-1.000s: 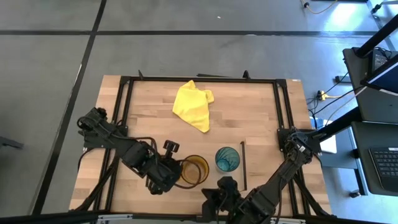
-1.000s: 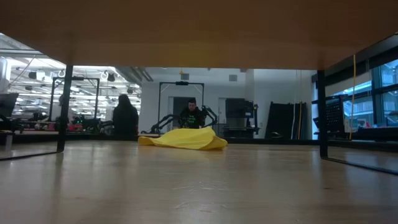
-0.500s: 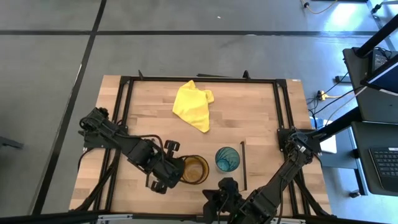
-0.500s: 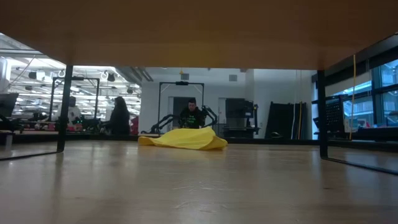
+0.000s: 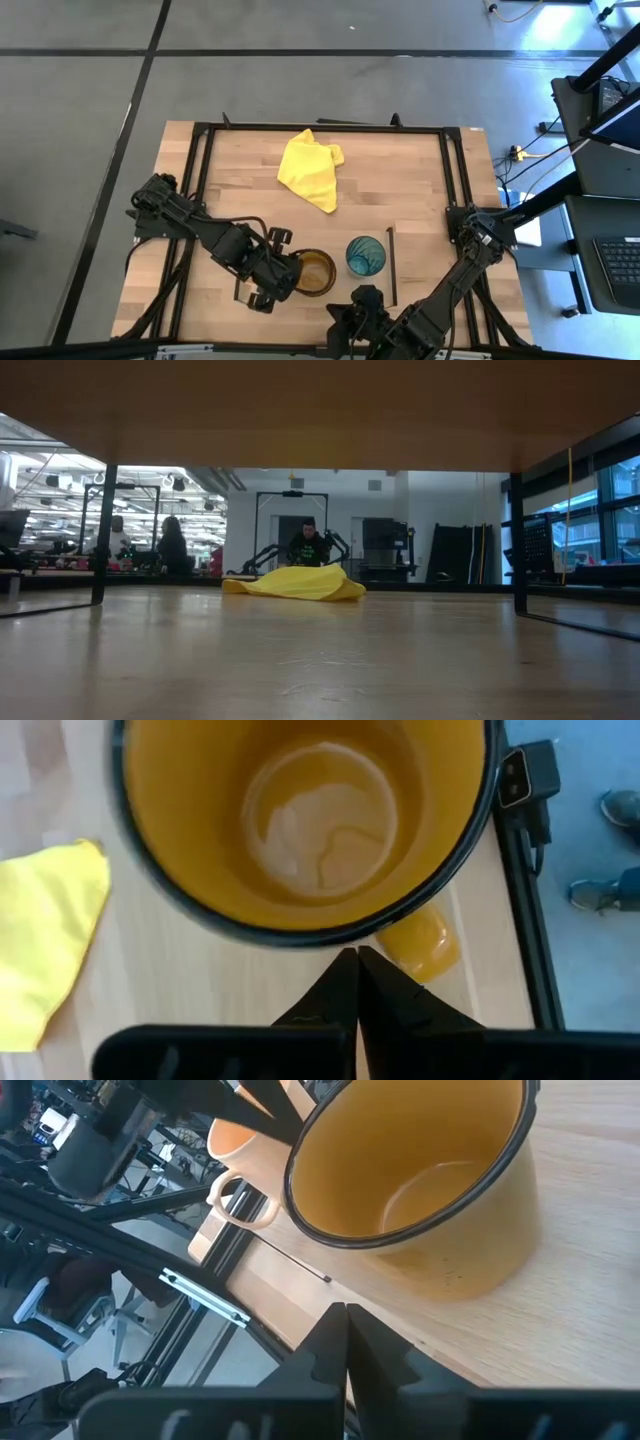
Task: Stack small to large cups/mugs on shelf
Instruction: Adjust the brown mug on the shelf
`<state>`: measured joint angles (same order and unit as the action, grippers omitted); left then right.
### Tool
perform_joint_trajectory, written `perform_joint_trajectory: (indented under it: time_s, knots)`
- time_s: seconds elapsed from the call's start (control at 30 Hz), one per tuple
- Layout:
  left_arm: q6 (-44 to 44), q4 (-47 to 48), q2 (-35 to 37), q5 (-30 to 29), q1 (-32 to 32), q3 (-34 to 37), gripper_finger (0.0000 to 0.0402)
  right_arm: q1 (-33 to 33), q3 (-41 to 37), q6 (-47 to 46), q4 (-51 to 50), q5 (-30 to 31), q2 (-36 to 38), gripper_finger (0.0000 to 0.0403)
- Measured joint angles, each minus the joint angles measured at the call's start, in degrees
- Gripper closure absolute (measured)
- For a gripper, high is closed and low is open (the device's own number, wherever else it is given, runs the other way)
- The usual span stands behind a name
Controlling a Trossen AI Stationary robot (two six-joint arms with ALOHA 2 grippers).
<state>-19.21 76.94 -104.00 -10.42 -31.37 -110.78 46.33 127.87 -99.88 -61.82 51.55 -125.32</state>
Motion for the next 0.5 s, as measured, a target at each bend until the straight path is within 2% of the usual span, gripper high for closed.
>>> perform_joint_trajectory:
  time_s: [0.5]
  knots:
    - [-0.2,-0.3,-0.5,2.0,0.0,0.0,0.0401,-1.7,0.0,-0.1,-1.8,-0.2,0.0,0.0391]
